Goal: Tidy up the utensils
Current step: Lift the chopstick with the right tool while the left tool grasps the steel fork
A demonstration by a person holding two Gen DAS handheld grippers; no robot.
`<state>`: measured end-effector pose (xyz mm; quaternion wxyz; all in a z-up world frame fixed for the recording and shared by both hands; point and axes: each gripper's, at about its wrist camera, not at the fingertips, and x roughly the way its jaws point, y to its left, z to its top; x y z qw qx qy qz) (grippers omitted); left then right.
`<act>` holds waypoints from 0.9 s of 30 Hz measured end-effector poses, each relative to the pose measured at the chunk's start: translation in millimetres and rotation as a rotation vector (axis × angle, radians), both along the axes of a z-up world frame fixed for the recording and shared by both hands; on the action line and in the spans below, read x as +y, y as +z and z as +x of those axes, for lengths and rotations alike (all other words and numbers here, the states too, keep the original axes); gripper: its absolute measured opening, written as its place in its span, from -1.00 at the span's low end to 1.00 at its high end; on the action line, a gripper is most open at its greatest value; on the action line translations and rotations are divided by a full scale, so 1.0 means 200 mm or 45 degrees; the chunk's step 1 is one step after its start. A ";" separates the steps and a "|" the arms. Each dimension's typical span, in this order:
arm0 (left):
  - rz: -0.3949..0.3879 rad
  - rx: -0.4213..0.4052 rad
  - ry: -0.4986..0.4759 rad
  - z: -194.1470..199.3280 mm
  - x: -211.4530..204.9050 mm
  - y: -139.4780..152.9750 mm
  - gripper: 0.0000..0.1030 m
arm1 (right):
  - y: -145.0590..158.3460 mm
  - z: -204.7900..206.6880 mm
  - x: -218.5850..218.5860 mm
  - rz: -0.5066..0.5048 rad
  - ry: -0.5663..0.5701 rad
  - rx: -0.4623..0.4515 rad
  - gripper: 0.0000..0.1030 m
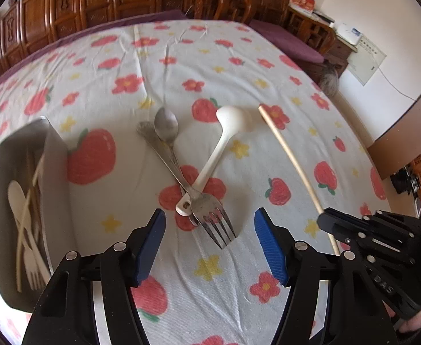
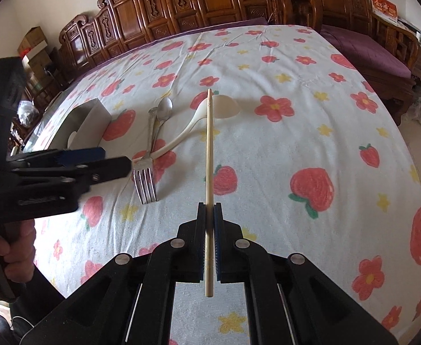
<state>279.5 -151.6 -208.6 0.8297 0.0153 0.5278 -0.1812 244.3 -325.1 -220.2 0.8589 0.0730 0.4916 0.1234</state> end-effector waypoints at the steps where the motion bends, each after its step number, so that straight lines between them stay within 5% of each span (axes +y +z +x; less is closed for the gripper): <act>1: 0.007 0.013 0.018 0.00 0.00 -0.02 0.21 | 0.00 0.00 -0.01 0.005 -0.001 -0.002 -0.88; 9: 0.044 0.048 0.086 0.00 -0.03 -0.10 0.18 | -0.03 0.00 -0.03 0.009 0.009 -0.002 -0.88; 27: 0.021 0.082 0.183 0.01 -0.07 -0.17 -0.49 | -0.04 0.02 -0.08 0.004 -0.013 0.008 -0.88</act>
